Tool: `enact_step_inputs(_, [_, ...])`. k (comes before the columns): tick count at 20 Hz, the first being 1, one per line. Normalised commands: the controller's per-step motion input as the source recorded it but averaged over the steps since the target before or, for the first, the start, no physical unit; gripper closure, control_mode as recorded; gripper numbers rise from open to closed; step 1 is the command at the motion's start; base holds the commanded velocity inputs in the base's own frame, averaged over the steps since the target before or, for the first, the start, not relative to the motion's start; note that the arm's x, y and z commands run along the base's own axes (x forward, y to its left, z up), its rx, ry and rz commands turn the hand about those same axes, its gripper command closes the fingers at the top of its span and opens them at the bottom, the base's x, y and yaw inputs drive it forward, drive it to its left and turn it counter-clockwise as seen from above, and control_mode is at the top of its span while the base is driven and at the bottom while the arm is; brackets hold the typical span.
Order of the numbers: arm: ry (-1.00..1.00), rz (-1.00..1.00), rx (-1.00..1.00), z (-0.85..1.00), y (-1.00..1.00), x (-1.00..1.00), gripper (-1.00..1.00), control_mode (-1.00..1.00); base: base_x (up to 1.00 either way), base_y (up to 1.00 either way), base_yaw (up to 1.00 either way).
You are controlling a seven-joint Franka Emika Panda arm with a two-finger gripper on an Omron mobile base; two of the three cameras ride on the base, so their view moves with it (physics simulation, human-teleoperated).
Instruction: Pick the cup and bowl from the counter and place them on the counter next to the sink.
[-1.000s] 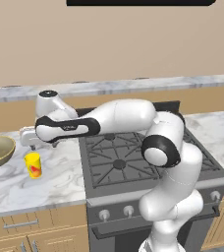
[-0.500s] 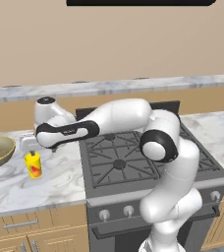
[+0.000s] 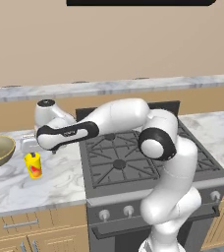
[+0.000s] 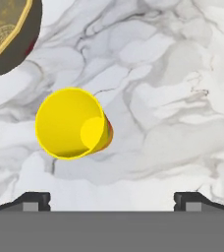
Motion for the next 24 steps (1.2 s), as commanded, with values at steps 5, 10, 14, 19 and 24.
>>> enact_step_inputs(5, [0.00,0.00,0.00,-0.02,0.00,0.12,-1.00,-1.00,0.00,0.00,0.00])
enact_step_inputs(10, [0.00,0.00,-0.01,-0.02,0.00,0.09,-1.00,-1.00,0.00,0.00,0.00])
enact_step_inputs(14, [0.00,0.00,0.00,0.00,0.00,0.00,-1.00,-1.00,0.00,0.00,0.00])
enact_step_inputs(19, [0.04,0.00,-0.02,-0.14,0.00,0.00,-1.00,-1.00,0.00,0.00,0.00])
enact_step_inputs(24, [0.02,0.00,0.00,-0.22,0.00,0.00,-1.00,-1.00,0.00,0.00,0.00])
